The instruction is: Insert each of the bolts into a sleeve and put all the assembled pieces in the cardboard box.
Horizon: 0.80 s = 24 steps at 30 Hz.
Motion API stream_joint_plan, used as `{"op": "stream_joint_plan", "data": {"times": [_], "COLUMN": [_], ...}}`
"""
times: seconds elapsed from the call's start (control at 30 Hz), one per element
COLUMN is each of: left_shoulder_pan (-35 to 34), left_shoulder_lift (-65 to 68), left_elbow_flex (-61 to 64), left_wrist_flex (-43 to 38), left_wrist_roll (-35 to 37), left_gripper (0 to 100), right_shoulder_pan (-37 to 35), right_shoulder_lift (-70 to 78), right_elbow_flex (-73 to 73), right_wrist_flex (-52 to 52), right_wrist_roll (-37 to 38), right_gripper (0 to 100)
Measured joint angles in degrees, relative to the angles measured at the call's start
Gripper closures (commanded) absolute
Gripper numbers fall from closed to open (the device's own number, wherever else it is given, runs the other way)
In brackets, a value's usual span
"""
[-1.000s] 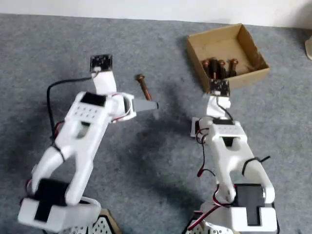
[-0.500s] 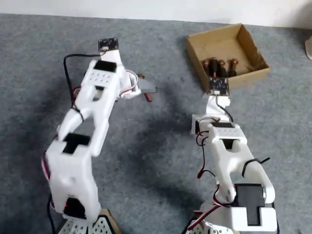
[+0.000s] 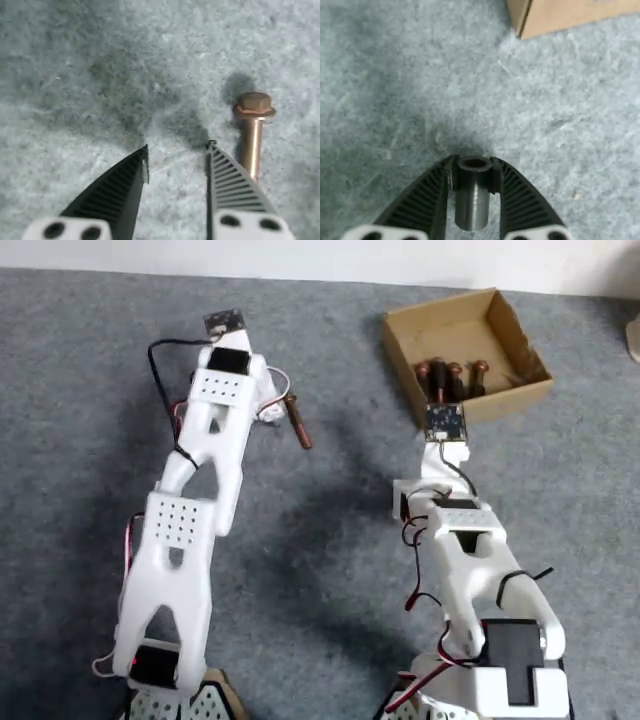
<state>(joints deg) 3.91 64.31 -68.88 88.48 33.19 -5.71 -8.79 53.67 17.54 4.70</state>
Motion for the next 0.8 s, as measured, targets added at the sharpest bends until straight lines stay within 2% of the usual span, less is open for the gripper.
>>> {"op": "stream_joint_plan", "data": {"times": [0.13, 0.3, 0.6, 0.8], "left_shoulder_pan": [-0.18, 0.97, 1.41, 1.49], "left_shoulder_lift": [3.43, 5.1, 5.1, 4.92], "left_elbow_flex": [-9.58, -14.77, -13.63, -6.95], "left_wrist_flex": [4.4, 6.95, 6.68, 1.32], "left_wrist_roll": [-1.93, -2.29, -2.29, -2.29], "left_gripper": [75, 75, 75, 75], "right_shoulder_pan": [0.0, 0.0, 0.0, 0.0], "right_shoulder_lift": [0.0, 0.0, 0.0, 0.0], "right_elbow_flex": [0.0, 0.0, 0.0, 0.0], "right_wrist_flex": [-0.09, -0.09, -0.09, -0.09], "right_wrist_roll": [0.0, 0.0, 0.0, 0.0], "right_gripper": [99.4, 99.4, 99.4, 99.4]}}
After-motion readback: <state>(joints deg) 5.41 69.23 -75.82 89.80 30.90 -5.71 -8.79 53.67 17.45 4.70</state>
